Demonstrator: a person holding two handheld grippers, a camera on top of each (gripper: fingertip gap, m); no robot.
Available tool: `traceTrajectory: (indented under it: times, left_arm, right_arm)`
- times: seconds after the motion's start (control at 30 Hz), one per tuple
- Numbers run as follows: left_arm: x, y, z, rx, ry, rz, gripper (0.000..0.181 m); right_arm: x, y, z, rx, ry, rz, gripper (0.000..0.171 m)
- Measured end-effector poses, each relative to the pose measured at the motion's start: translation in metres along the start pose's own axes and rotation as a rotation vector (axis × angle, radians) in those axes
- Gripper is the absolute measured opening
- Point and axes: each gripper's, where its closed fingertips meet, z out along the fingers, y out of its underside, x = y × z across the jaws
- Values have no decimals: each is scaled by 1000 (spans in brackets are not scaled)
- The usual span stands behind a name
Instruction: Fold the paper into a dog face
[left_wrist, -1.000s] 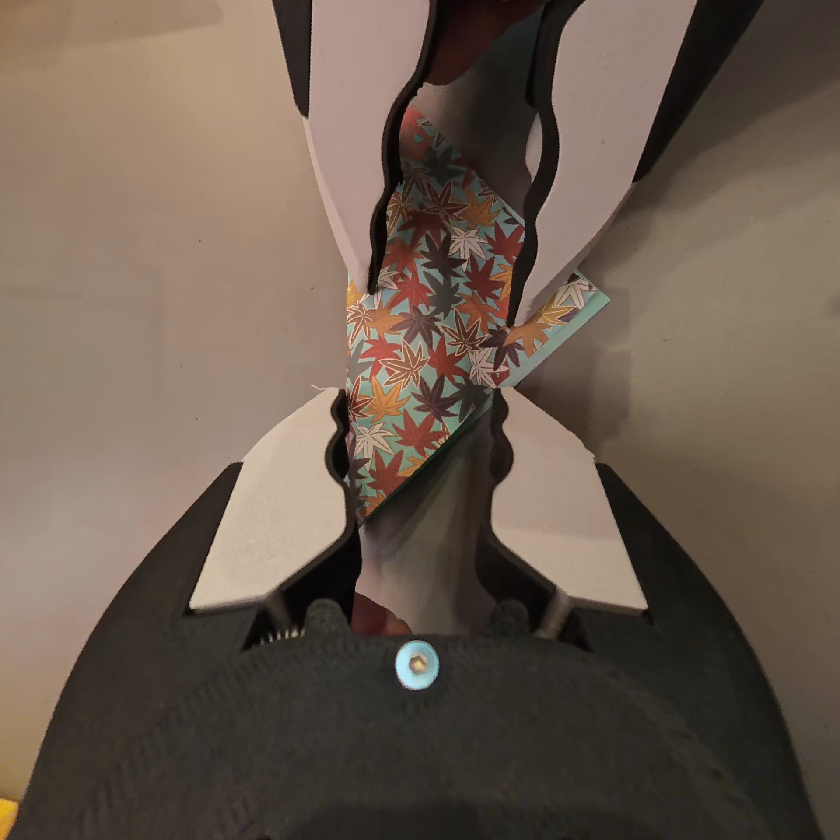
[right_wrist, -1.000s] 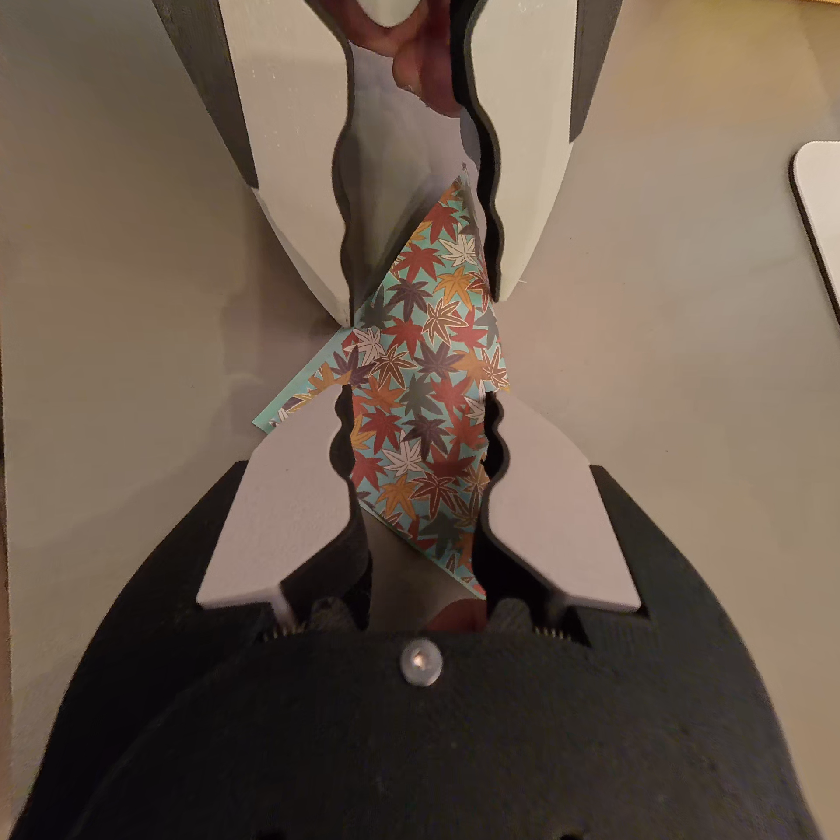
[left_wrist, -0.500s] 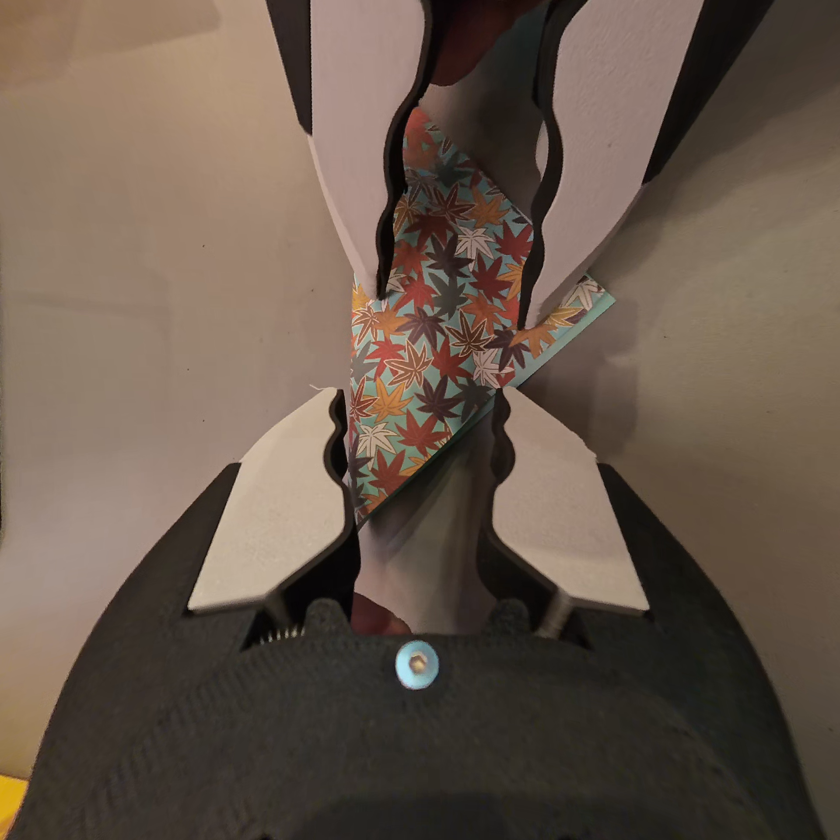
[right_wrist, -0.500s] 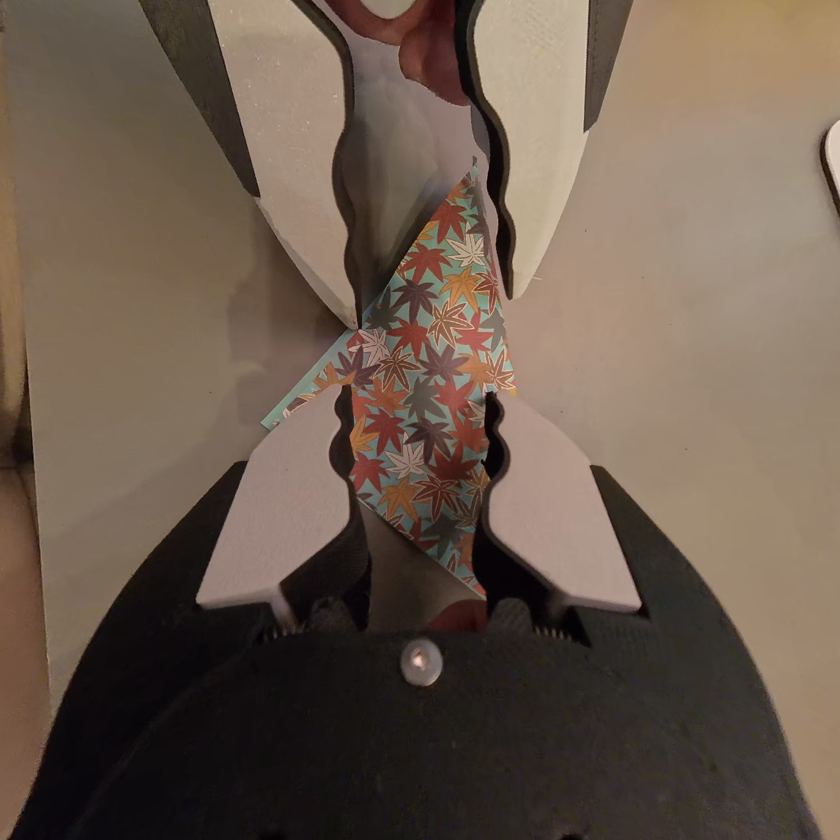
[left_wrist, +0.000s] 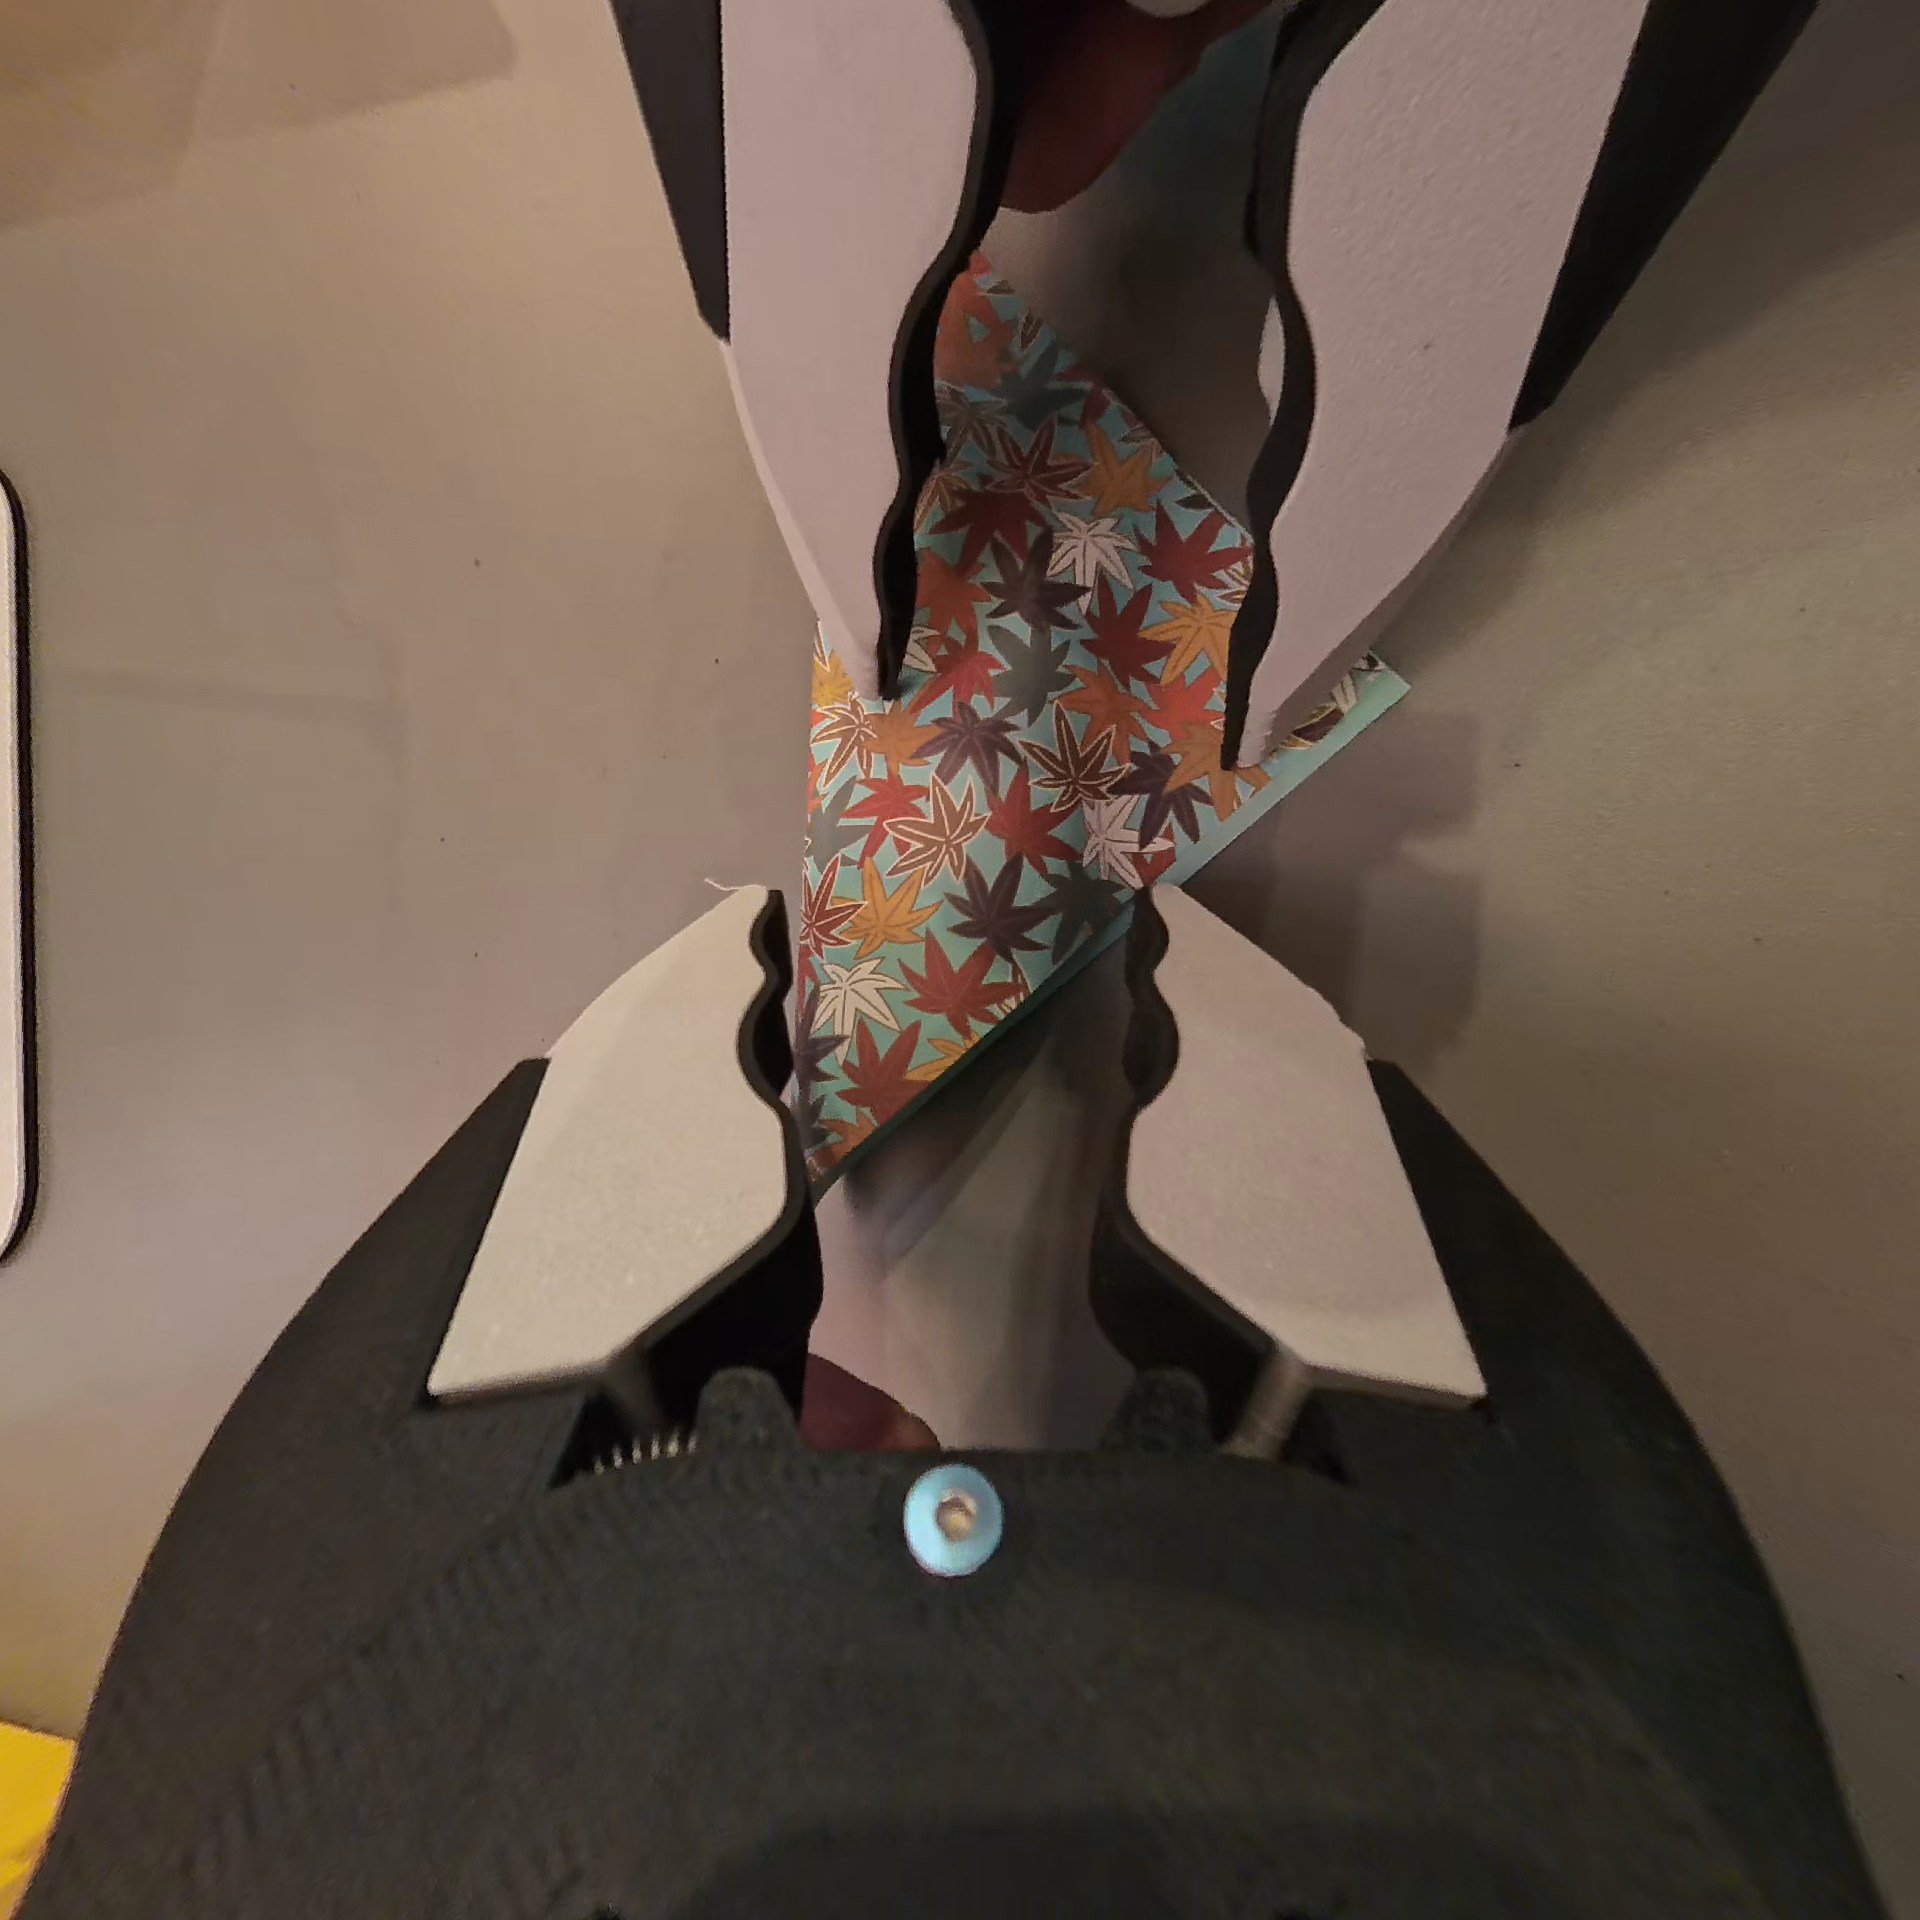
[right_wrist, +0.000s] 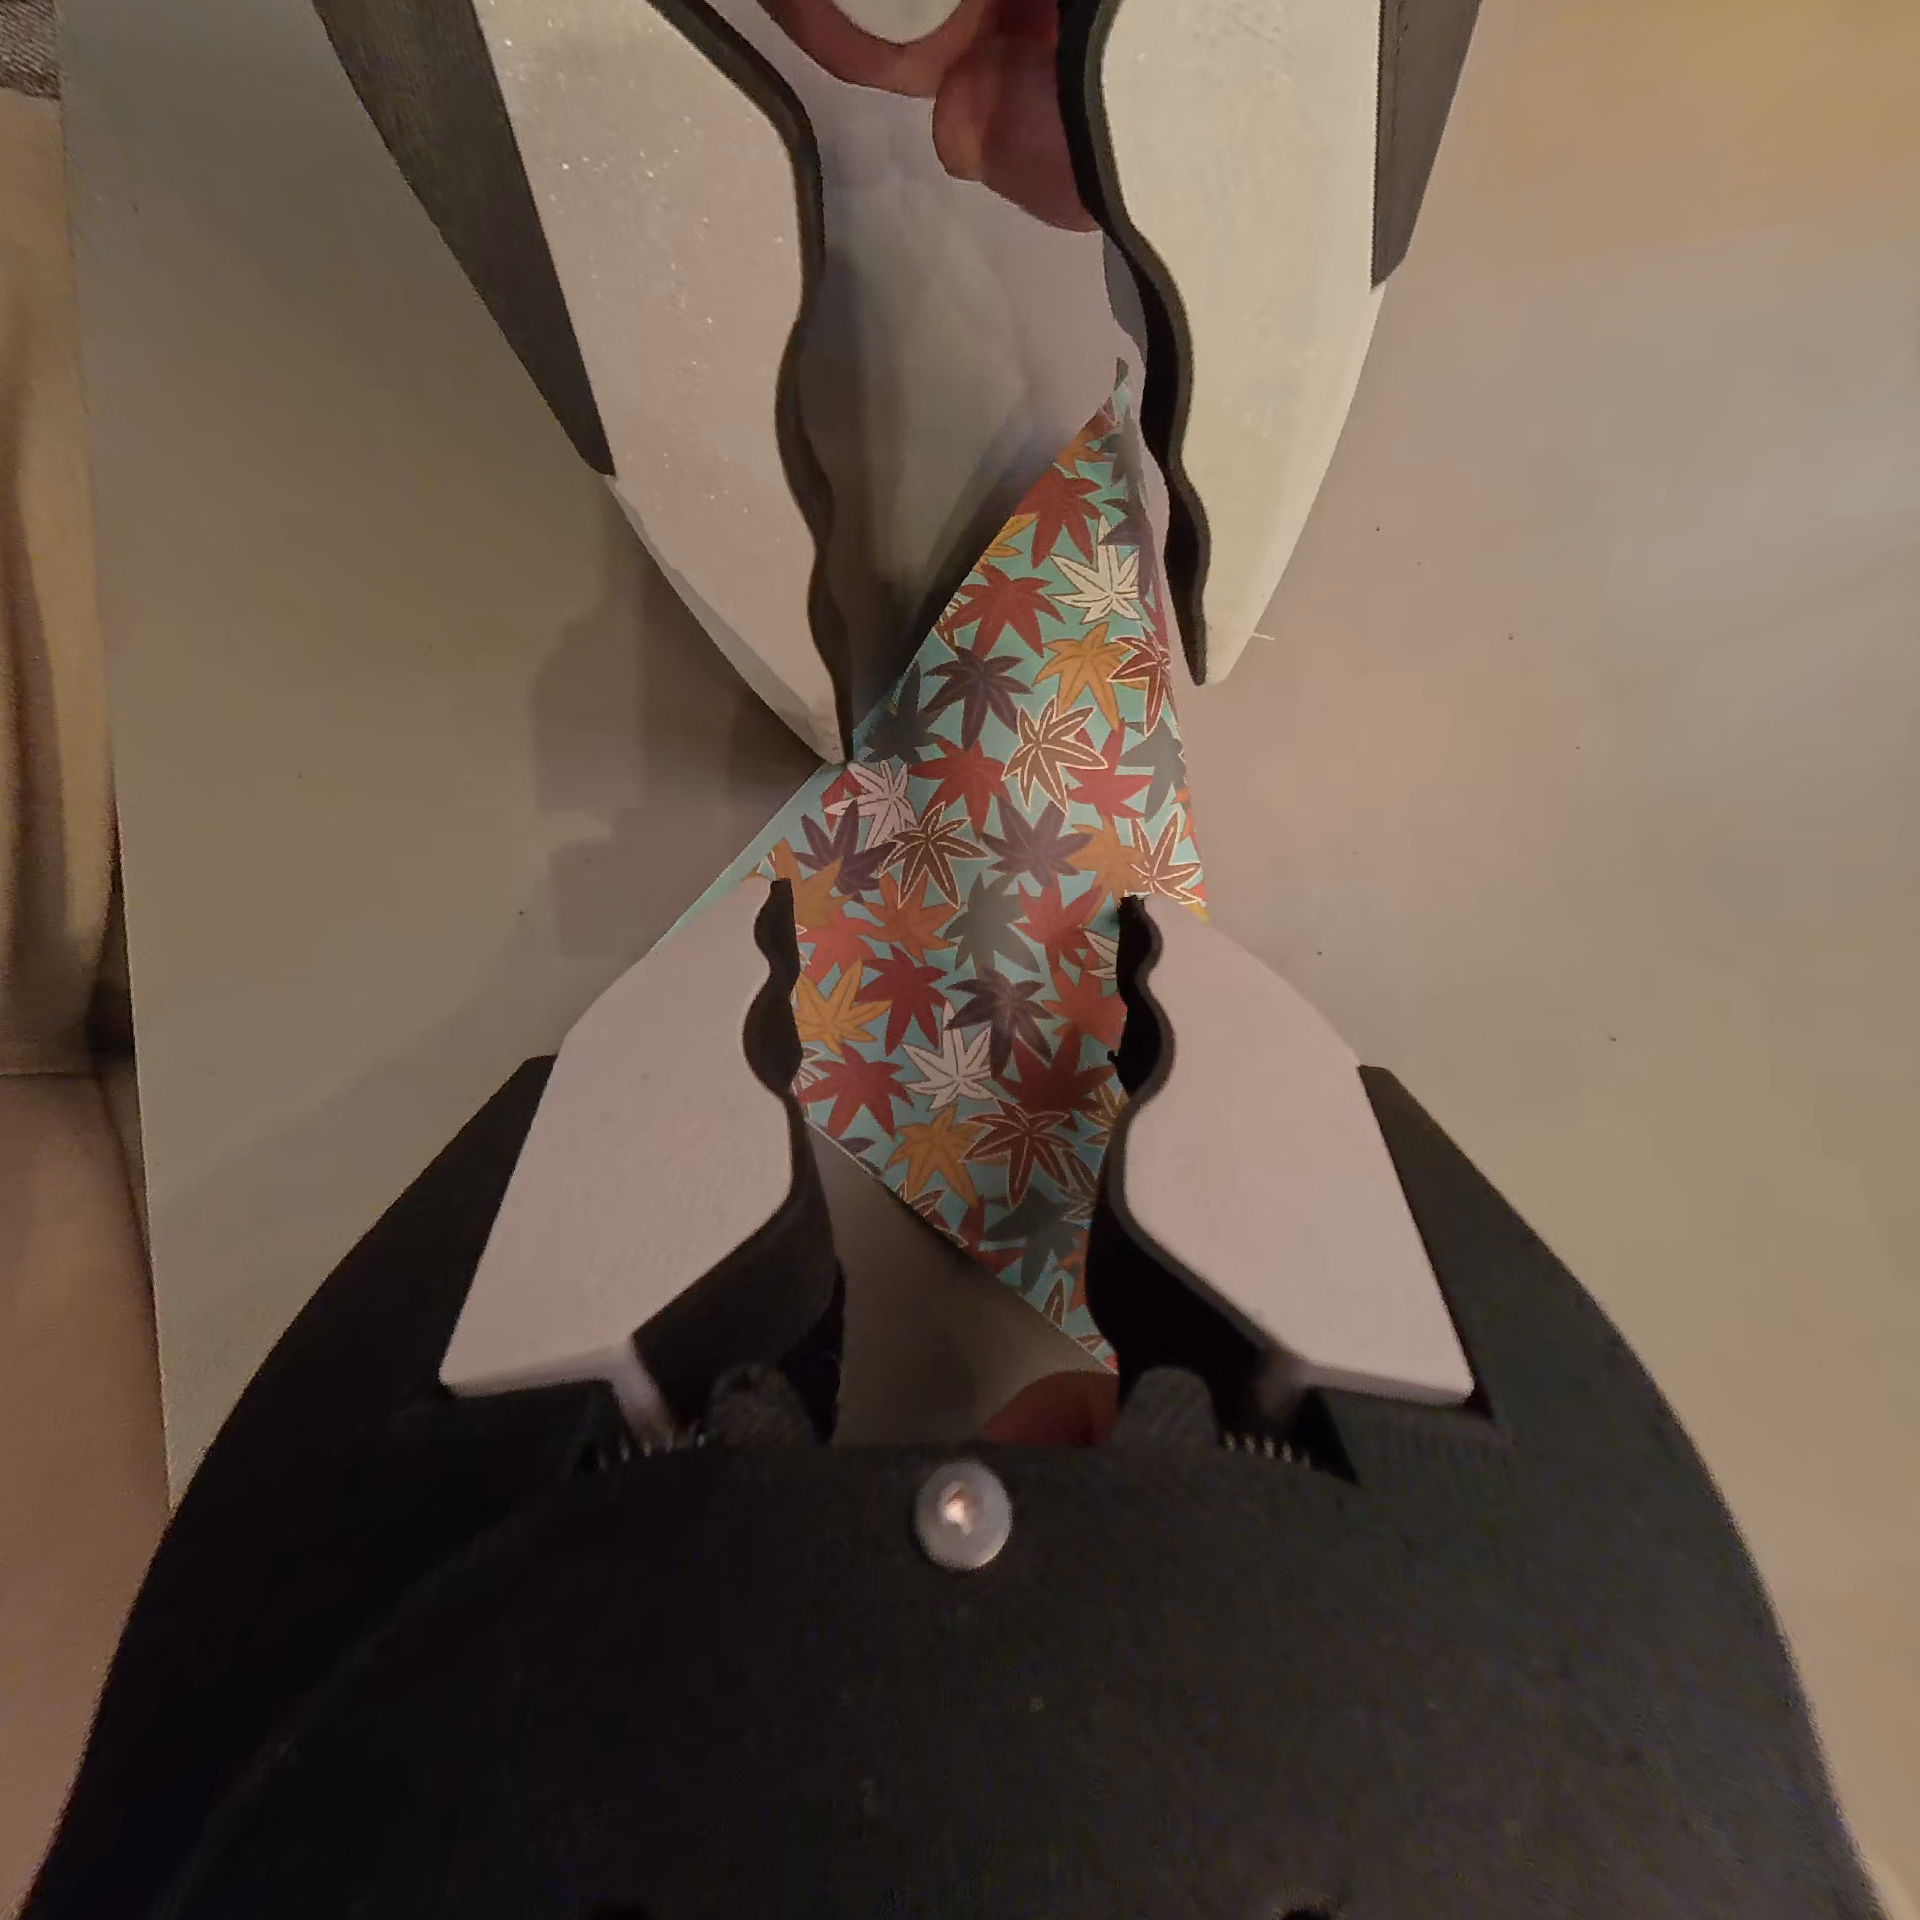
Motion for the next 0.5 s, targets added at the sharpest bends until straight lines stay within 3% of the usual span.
traceTrajectory:
  times: [0.5]
  left_arm:
    - [4, -1, -1, 17, -6, 10, 62]
  right_arm:
    - [-6, 0, 1, -1, -36, 23, 63]
